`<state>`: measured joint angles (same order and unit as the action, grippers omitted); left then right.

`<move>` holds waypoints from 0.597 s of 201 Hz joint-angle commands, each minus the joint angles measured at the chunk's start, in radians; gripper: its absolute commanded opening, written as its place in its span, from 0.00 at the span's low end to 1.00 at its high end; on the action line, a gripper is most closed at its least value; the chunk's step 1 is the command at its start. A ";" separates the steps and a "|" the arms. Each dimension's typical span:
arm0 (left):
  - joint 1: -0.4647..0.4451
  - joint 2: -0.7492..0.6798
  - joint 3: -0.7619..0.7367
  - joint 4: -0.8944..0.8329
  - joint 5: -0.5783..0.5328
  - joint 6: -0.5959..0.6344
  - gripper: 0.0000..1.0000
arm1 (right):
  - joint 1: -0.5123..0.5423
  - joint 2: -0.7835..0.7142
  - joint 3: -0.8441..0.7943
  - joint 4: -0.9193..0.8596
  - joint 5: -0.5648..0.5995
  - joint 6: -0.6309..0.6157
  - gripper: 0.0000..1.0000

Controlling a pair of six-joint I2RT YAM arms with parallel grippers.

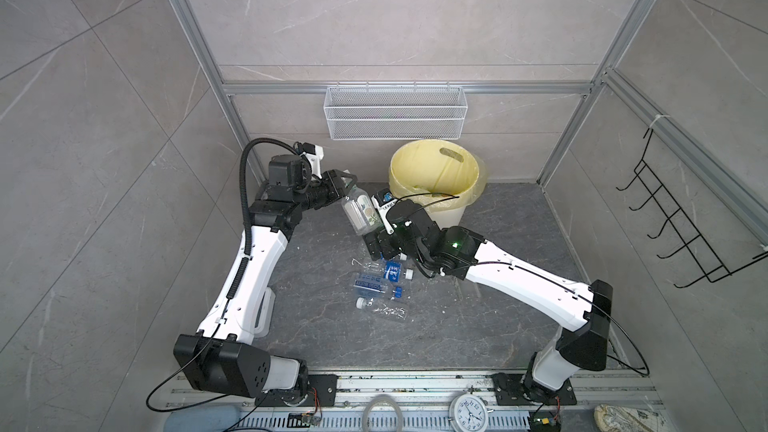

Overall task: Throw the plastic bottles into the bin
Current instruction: 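Open the right gripper and lift the bottle with the left gripper, then raise the bottle over the bin and open the left gripper while the right draws back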

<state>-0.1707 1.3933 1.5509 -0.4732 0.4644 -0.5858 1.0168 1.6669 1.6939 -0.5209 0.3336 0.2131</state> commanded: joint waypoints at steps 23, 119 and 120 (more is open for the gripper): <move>0.007 0.047 0.151 -0.021 -0.085 0.057 0.17 | -0.021 -0.114 -0.031 0.011 0.084 0.024 1.00; -0.064 0.232 0.482 0.254 0.036 -0.021 0.17 | -0.191 -0.397 -0.159 -0.005 0.165 0.132 1.00; -0.067 0.236 0.486 0.258 0.035 -0.019 0.17 | -0.194 -0.399 -0.162 -0.005 0.165 0.134 1.00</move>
<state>-0.1883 1.6058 1.9526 -0.3965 0.4366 -0.5919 0.8619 1.3300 1.5734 -0.5190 0.4797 0.2886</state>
